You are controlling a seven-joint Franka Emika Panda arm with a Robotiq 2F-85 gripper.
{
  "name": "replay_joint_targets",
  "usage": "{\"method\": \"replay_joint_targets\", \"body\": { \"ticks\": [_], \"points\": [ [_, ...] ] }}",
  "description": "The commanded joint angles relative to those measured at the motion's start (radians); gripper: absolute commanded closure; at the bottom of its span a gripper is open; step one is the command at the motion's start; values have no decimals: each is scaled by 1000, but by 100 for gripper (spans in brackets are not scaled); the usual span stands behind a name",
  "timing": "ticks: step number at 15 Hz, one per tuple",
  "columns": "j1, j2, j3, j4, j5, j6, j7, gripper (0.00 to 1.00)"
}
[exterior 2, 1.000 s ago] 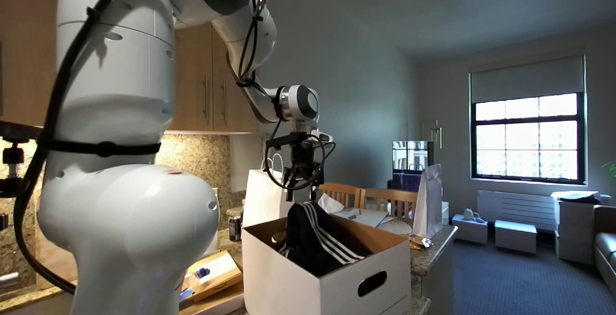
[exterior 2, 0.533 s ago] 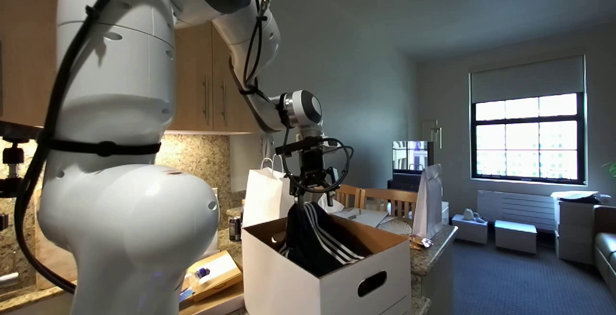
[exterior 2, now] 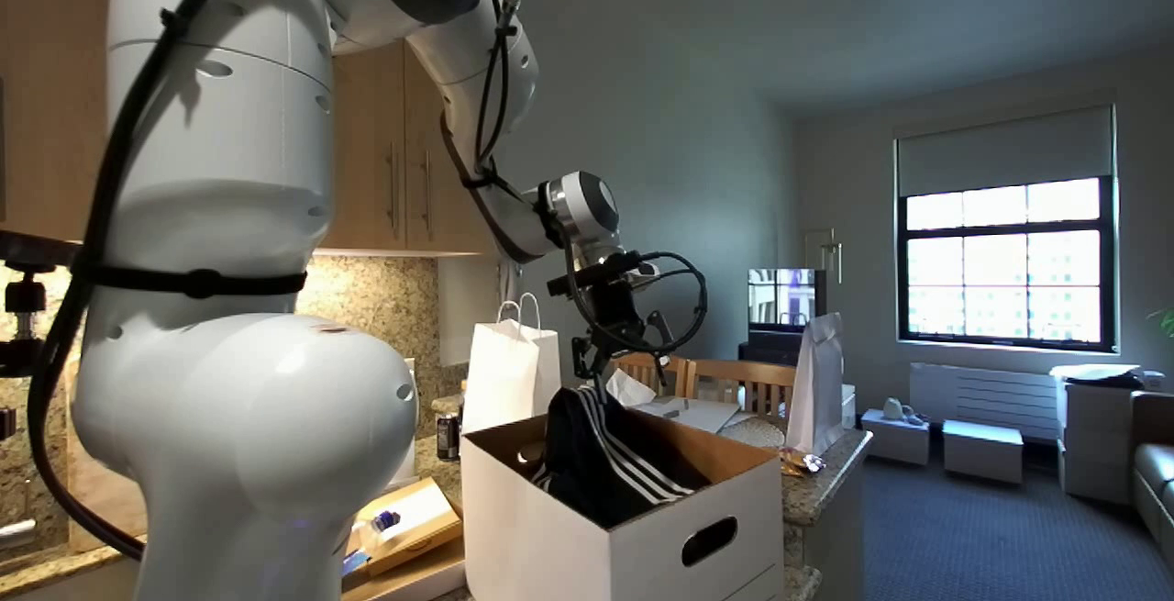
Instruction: Remove three bottles from the box
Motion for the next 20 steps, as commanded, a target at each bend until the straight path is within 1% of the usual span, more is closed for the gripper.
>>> {"method": "replay_joint_targets", "body": {
  "ticks": [1,9,12,15,17,20],
  "points": [
    [-15,-20,-1,-31,-44,23,-54,0],
    [-39,-17,-32,-5,-118,15,-23,0],
    [-48,-10,-41,13,-71,-11,-63,0],
    [-55,2,-48,36,-5,-68,-129,0],
    [-59,-2,-53,26,47,-104,-173,0],
    [-61,-1,-59,-3,96,-102,-203,0]
  ]
}}
